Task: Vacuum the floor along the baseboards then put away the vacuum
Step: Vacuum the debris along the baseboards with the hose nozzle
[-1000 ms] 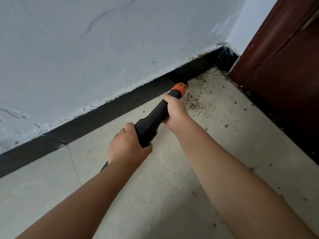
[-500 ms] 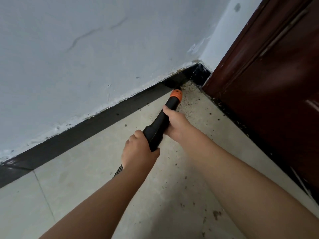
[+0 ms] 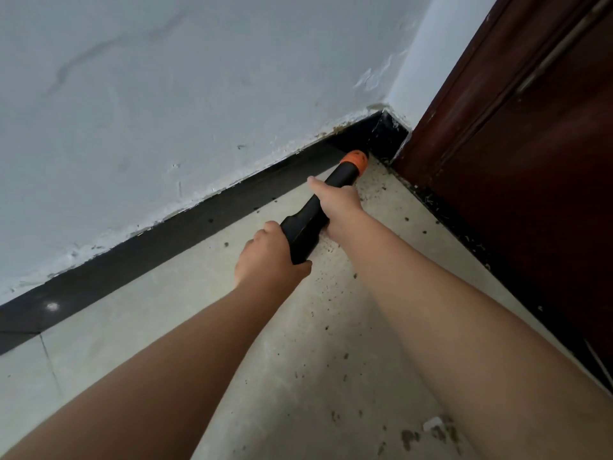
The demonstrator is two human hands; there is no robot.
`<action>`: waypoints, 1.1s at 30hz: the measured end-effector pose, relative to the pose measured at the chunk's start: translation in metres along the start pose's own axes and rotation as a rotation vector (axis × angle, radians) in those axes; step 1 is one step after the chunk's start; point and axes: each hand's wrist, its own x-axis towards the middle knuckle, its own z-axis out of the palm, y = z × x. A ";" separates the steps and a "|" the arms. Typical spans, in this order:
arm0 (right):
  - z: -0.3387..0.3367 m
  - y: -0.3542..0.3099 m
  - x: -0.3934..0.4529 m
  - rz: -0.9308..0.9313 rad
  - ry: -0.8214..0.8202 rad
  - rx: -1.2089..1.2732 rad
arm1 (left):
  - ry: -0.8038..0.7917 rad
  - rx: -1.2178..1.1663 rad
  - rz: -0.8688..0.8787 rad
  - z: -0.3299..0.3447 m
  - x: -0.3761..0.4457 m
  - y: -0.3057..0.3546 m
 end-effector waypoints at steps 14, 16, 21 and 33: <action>-0.013 -0.007 0.015 -0.047 -0.024 0.068 | 0.030 0.000 -0.018 0.009 0.017 0.015; -0.014 -0.010 0.013 -0.047 -0.030 0.069 | 0.039 -0.001 -0.011 0.008 0.017 0.016; -0.018 -0.010 0.007 -0.023 -0.014 0.067 | 0.035 -0.006 0.005 0.007 0.011 0.018; -0.038 0.005 -0.007 0.004 0.004 0.112 | 0.006 0.011 0.048 0.013 -0.012 0.026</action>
